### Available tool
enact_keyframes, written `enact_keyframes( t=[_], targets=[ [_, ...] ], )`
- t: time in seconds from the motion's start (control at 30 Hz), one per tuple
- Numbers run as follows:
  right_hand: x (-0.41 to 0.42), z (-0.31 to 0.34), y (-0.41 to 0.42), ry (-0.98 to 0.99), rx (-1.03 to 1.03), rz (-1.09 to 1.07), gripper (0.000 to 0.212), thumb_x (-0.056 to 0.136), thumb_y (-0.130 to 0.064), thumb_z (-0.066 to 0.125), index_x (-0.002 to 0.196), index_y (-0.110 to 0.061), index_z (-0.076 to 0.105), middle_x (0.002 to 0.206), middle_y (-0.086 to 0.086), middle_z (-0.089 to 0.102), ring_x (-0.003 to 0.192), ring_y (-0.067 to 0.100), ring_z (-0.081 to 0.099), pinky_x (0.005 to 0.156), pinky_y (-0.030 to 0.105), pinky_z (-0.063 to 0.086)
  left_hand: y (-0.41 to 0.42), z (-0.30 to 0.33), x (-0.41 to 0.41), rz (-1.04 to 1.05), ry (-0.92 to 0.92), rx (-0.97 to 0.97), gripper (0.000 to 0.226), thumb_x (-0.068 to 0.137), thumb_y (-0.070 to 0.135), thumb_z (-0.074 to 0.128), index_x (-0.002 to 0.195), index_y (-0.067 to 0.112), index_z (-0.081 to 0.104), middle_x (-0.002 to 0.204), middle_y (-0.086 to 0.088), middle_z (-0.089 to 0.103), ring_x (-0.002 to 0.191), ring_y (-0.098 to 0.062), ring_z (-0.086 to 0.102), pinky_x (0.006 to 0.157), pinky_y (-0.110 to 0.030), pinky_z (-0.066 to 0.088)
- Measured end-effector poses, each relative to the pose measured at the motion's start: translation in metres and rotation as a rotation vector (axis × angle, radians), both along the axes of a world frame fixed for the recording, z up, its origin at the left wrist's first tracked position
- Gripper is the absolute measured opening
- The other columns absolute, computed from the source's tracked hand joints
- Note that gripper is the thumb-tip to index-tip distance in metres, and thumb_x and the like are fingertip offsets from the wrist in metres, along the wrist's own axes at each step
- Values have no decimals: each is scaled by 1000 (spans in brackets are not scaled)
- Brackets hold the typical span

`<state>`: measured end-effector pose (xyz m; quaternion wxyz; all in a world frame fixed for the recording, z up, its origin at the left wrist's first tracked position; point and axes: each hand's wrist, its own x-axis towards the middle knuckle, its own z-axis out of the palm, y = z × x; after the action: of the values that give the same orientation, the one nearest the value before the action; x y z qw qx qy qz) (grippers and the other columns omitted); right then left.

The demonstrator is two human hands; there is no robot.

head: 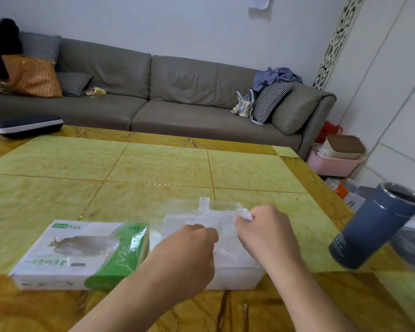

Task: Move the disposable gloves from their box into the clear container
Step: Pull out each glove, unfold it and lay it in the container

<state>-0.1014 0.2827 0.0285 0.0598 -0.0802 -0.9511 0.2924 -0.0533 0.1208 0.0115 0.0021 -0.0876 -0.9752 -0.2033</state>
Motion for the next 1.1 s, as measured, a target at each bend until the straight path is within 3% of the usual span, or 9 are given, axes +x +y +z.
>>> enact_keyframes(
  t=[0.1,0.2,0.3,0.5,0.6,0.73,0.87,0.97,1.1],
  targets=[
    [-2,-1,6,18,74,18,46,96,-30,66,63,-20,36,59,-4,40,46,16,36,41,25,22,-1,-3,-15,10,-133,-85,33,100,13,43,124,23,62,112,2,65,95,-22,67,83,-42,59],
    [-7,-5,10,-15,107,49,49,97,-34,66,63,-20,34,57,-5,37,44,15,32,43,25,22,-6,-2,-25,6,-240,-64,44,103,29,51,147,35,47,132,9,61,108,-15,65,91,-34,56],
    [-12,-9,12,-3,137,41,47,99,-37,64,64,-20,37,57,-3,41,44,18,37,44,26,25,-10,-3,-32,-27,-291,-40,61,98,36,63,154,39,39,124,18,65,106,-8,63,89,-26,53],
    [-14,-12,10,6,345,22,35,95,-26,69,69,-16,49,66,-2,57,50,19,52,44,26,31,-14,-3,-40,-15,-282,-72,57,91,51,73,142,41,52,90,18,71,84,-3,71,86,-33,59],
    [-12,-11,6,2,419,29,32,92,-21,72,70,-18,48,67,-2,58,52,17,52,43,26,30,-9,-3,-42,-26,-283,-198,60,85,59,75,138,41,54,101,17,68,93,-7,67,82,-29,55],
    [-6,-5,2,39,434,65,22,89,-6,66,87,-17,47,74,-4,52,62,20,53,46,29,33,-2,-1,-45,-66,-346,-267,55,84,48,76,134,35,57,99,13,64,86,-14,62,70,-28,48],
    [5,6,-12,202,302,288,25,89,-5,66,99,-22,50,91,-9,57,81,15,58,64,33,53,0,-6,-51,-103,-346,-284,40,82,47,75,115,31,60,99,9,66,87,-16,63,68,-29,46],
    [14,9,-23,38,208,490,16,87,-5,55,84,-20,58,87,-6,58,77,15,59,64,36,56,2,-11,-53,-139,-338,-321,29,84,49,69,99,30,52,86,9,64,81,-17,63,69,-31,51],
    [8,6,-16,-186,401,521,17,90,-18,55,74,-14,54,78,1,55,60,19,50,48,30,36,0,-11,-52,-122,-337,-313,36,84,48,68,114,28,62,104,5,70,96,-21,67,85,-39,59]
  ],
)
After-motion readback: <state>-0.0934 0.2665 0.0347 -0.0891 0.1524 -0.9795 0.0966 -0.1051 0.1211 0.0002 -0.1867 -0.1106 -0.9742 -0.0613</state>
